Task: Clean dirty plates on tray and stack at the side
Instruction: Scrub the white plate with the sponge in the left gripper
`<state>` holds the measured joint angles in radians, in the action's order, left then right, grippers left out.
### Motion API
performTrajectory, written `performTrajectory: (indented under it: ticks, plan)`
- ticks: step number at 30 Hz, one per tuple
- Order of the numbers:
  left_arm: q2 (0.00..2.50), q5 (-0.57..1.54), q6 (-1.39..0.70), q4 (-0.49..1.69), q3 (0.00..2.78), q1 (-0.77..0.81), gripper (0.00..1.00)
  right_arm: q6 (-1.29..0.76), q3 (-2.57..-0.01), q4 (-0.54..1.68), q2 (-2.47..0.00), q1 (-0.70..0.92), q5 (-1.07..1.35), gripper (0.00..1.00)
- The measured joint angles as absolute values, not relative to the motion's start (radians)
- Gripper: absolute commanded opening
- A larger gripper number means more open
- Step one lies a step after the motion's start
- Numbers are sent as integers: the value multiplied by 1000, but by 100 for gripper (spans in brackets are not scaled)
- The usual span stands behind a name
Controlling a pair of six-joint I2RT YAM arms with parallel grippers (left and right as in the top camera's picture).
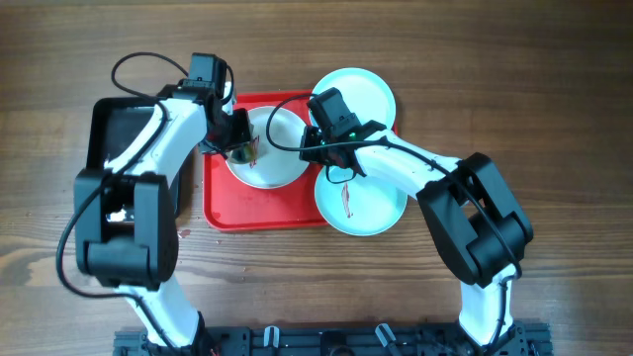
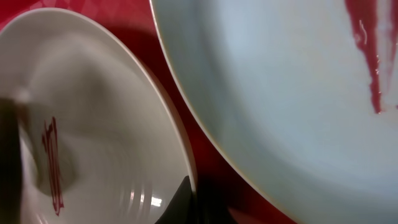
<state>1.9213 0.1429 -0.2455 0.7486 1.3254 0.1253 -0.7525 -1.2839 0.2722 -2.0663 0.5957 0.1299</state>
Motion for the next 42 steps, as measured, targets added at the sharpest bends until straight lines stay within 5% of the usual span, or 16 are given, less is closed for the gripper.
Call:
performTrajectory:
  ticks: [15, 34, 42]
  plan:
    - [2032, 95, -237, 651, 1364, 252, 4, -759, -1284, 273, -2066, 589, 107, 4]
    - [2035, 80, -277, 897, 1385, 222, 4, -732, -1284, 276, -2066, 607, 149, 4]
    - [2045, 176, -294, 577, 1361, 227, 4, -741, -1285, 276, -2066, 575, 113, 4]
